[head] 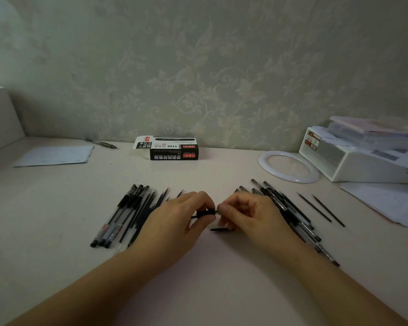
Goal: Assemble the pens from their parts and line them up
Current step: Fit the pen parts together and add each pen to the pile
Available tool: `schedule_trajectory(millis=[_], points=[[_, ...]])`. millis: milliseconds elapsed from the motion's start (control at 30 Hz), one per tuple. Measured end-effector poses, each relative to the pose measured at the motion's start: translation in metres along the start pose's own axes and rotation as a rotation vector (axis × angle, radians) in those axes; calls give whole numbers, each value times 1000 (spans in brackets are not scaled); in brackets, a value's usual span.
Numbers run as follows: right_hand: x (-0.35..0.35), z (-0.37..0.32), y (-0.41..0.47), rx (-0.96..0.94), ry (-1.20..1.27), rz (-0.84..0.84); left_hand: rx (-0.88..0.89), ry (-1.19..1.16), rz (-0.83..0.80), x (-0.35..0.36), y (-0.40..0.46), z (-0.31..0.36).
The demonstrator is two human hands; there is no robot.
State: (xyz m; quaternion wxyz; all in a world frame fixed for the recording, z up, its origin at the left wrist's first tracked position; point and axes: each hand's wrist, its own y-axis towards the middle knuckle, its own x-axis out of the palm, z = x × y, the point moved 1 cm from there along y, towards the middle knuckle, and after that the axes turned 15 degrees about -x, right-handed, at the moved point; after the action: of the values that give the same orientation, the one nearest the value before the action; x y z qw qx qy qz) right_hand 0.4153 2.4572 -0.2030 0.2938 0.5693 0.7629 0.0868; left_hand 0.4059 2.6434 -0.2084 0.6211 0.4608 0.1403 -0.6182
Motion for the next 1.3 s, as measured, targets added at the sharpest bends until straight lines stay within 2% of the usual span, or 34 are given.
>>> schedule_trajectory(millis=[67, 133, 200, 333, 767, 1033, 1133, 1233, 1300], points=[[2, -1, -1, -70, -241, -38, 8, 17, -3, 0, -1, 1], [3, -2, -1, -123, -361, -22, 11, 13, 2, 1, -2, 2], [1, -2, 0, -117, -343, 5, 4, -4, 15, 2, -2, 2], [0, 1, 0, -71, -237, -44, -5, -29, 33, 1, 0, 0], [4, 1, 0, -106, -224, -101, 52, -66, 43, 1, -1, 1], [5, -2, 1, -72, -163, -62, 68, -37, 127, -3, -1, 6], [6, -1, 0, -76, -362, -84, -2, -16, 168, -2, 0, 1], [3, 4, -1, -107, -597, -176, -78, -15, 188, -2, 4, -6], [3, 7, -3, -134, -612, -223, -100, -8, 183, -2, 5, -10]])
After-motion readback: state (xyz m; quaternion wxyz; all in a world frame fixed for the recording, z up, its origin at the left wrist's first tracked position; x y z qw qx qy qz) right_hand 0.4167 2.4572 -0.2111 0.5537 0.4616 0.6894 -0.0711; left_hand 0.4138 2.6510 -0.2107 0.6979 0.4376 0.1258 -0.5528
